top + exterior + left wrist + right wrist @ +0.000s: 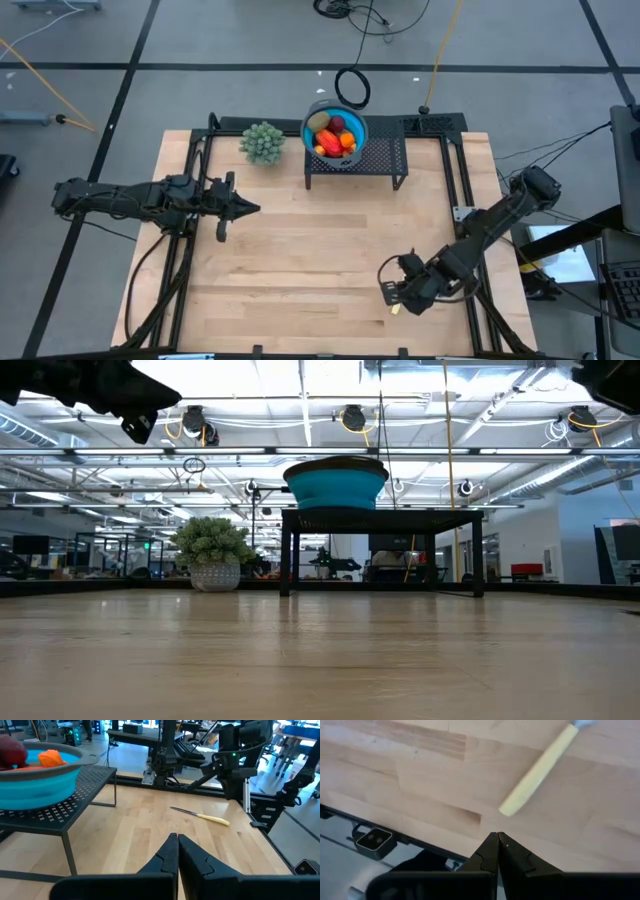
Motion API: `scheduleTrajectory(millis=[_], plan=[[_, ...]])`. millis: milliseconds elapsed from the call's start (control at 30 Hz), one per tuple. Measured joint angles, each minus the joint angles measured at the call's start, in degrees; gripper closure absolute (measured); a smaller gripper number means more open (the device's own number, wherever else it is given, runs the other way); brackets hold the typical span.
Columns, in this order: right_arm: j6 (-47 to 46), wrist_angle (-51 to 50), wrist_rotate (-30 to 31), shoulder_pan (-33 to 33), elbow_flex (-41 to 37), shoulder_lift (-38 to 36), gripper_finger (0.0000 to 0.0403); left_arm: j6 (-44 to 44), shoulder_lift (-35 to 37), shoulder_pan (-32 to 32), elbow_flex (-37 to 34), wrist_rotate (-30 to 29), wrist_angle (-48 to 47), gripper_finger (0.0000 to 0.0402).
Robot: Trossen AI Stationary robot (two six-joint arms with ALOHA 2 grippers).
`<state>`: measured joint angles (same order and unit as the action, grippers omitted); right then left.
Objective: Pick & Place Fruit
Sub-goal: Put the yellow table knife on the shelf
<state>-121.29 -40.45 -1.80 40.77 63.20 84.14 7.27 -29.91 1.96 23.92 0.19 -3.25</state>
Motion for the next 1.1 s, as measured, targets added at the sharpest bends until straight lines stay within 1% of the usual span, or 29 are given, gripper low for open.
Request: scheduleTrajectory(millis=[267,400,467,667,900,1000,1100], plan=[[-1.44,-0.61,-0.01,3.12,-0.02,-0.35,0.0401,-0.07,0.0,0.0,0.0,0.0,0.02,0.0389],[-2.32,-1.02,0.0,3.28,-0.04,-0.36,0.0389,-0.05,0.0,0.0,0.0,-0.02,0.02,0.0399],[-2.29,-1.14,0.07,3.24,-0.04,-0.36,0.0377,-0.03,0.0,0.0,0.0,-0.02,0.02,0.0398],[-2.35,-1.93,0.21,3.22,-0.05,-0.36,0.0321,0.23,0.0,0.0,0.0,-0.04,0.04,0.0386],[-2.54,-2.79,0.46,2.46,-0.07,-0.36,0.023,0.33,0.0,0.02,0.0,-0.04,0.04,0.0399],[-2.31,-3.14,0.48,1.92,-0.16,-0.36,0.0197,0.37,0.0,0.02,0.0,-0.07,0.04,0.039],[-2.8,-2.51,0.48,1.61,-1.35,-0.38,0.0174,0.38,0.0,0.02,0.0,-0.11,0.04,0.0384]])
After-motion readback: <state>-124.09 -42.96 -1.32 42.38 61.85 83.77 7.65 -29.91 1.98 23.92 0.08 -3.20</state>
